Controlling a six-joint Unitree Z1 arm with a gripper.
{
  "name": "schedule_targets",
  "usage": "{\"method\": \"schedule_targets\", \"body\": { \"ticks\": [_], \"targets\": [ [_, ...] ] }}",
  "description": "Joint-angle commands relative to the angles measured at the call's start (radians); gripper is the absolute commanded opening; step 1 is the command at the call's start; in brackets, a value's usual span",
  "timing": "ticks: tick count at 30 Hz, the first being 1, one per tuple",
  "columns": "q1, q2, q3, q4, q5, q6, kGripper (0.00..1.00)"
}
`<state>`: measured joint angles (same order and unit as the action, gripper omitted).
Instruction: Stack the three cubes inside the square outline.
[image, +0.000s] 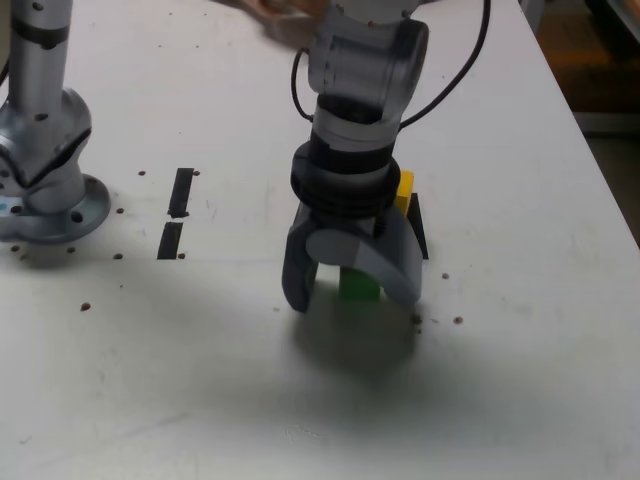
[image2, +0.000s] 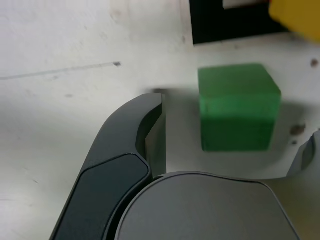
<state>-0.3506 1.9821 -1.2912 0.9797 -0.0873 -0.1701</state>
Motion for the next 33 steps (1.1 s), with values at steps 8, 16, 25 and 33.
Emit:
{"method": "schedule_targets", "body": {
  "ticks": [8, 16, 25, 33],
  "targets": [
    [0.045, 0.006, 0.028, -0.005, 0.007, 0.04, 0.86],
    [0.045, 0.015, 0.036, -0.041, -0.001, 0.041, 0.64],
    [0.045, 0.018, 0.068, -0.106, -0.011, 0.045, 0.28],
    [0.045, 0.009, 0.08, -0.168, -0.046, 0.071, 0.17]
  ]
}}
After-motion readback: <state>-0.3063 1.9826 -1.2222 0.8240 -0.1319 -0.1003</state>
